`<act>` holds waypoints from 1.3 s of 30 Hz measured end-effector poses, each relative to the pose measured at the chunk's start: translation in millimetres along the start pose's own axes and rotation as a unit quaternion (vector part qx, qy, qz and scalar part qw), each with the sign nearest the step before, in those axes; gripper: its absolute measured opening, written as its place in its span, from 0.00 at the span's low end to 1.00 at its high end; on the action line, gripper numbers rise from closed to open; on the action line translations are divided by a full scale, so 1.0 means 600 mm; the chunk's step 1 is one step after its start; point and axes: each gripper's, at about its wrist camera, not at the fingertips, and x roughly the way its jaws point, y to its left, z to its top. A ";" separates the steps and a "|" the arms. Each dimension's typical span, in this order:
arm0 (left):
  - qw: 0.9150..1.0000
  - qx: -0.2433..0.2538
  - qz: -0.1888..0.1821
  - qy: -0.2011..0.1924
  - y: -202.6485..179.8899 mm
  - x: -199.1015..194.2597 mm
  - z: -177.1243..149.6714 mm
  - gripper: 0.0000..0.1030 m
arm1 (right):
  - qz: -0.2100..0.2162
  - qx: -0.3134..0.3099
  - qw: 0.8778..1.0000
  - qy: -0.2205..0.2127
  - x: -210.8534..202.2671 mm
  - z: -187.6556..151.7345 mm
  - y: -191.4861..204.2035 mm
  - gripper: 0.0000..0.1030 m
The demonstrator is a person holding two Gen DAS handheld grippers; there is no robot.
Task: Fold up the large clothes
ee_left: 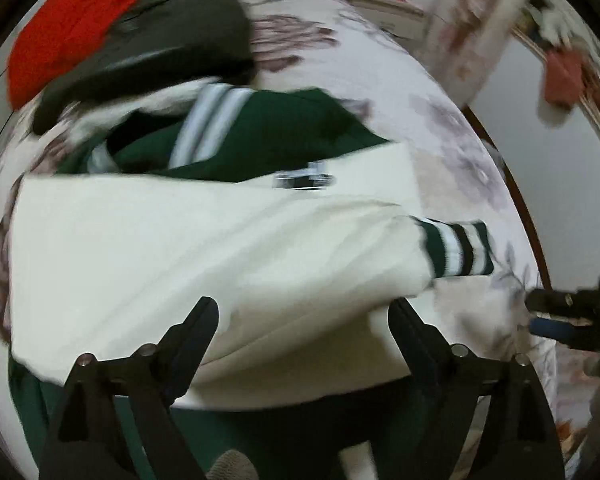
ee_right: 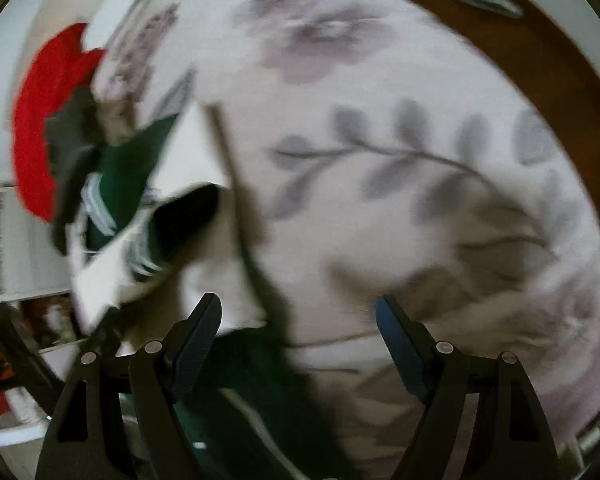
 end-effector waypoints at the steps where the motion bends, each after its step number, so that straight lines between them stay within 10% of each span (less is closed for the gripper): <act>1: 1.000 -0.009 0.018 -0.004 0.023 -0.012 -0.005 0.84 | 0.016 -0.003 1.000 0.007 0.007 0.001 0.018 0.79; 8: 0.984 -0.077 0.158 0.004 0.220 -0.034 -0.051 0.84 | 0.063 -0.014 0.996 0.064 0.111 0.029 0.124 0.79; 10: 0.976 -0.116 0.185 0.026 0.290 -0.026 -0.063 0.84 | 0.034 -0.032 0.997 0.058 0.137 0.031 0.142 0.40; 12: 0.969 -0.143 0.199 0.031 0.334 -0.020 -0.062 0.84 | -0.075 -0.072 0.994 0.044 0.165 0.049 0.159 0.30; 16: 0.966 -0.159 0.204 0.020 0.389 -0.019 -0.033 0.84 | -0.080 -0.026 0.995 0.051 0.163 0.083 0.152 0.34; 19: 0.964 -0.175 0.200 0.008 0.411 -0.031 -0.037 0.84 | -0.053 -0.028 0.998 0.037 0.116 0.081 0.165 0.65; 30: 0.966 -0.151 0.168 0.123 0.422 -0.063 -0.290 0.84 | -0.095 0.027 0.976 0.194 0.125 -0.244 0.019 0.65; 33: 0.965 -0.107 0.179 0.158 0.410 -0.044 -0.365 0.84 | -0.103 0.037 0.974 0.197 0.139 -0.337 -0.009 0.11; 39: 0.969 -0.102 0.177 0.136 0.407 -0.055 -0.401 0.84 | -0.179 0.020 0.968 0.173 0.138 -0.379 -0.016 0.13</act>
